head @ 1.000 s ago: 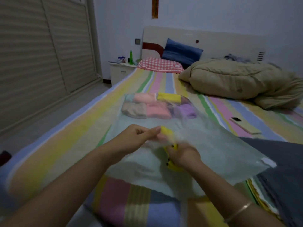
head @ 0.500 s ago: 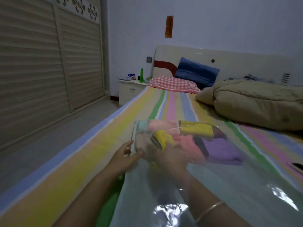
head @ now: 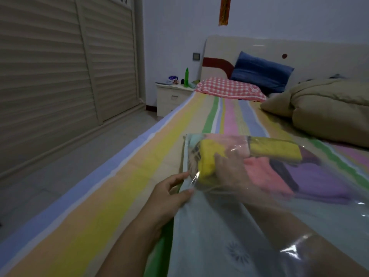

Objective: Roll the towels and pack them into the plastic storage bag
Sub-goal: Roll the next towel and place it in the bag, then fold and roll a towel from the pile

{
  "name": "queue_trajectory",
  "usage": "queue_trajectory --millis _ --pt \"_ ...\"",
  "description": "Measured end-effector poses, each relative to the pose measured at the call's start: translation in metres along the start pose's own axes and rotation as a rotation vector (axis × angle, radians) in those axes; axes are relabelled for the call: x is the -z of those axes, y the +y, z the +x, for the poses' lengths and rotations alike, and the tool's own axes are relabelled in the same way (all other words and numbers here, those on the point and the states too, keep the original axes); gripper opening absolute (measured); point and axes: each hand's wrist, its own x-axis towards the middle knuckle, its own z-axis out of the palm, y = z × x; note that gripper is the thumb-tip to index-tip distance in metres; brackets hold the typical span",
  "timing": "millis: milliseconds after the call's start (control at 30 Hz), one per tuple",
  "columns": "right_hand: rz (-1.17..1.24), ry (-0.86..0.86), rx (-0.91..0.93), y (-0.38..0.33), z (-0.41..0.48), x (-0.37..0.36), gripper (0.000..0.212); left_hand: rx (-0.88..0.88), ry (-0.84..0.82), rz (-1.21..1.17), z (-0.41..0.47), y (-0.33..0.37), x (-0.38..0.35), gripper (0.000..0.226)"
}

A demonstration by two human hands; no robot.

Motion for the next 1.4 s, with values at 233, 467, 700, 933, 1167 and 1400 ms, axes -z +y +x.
queue_trajectory --millis 233,467,700,933,1167,1400 --pt "-0.497 -0.117 0.464 -0.002 0.016 -0.014 0.098 -0.044 0.034 0.178 0.006 -0.008 0.003 0.046" --pt "-0.540 -0.259 0.302 0.002 0.007 -0.034 0.079 -0.187 0.050 0.718 -0.016 -0.010 0.002 0.054" --pt "-0.287 -0.168 0.447 0.057 -0.162 0.010 0.058 -0.392 -0.235 1.108 -0.093 0.049 -0.048 0.049" --pt "0.083 -0.272 0.293 0.141 -0.332 0.146 0.059 -0.597 -0.555 0.994 -0.191 0.090 -0.190 0.039" --pt "0.174 -0.129 0.038 0.252 -0.433 0.298 0.025 -0.674 -0.776 0.749 -0.268 0.062 -0.349 0.024" --pt "-0.208 -0.092 0.026 0.389 -0.487 0.343 0.033 -0.945 -0.885 0.997 -0.324 -0.003 -0.448 0.030"
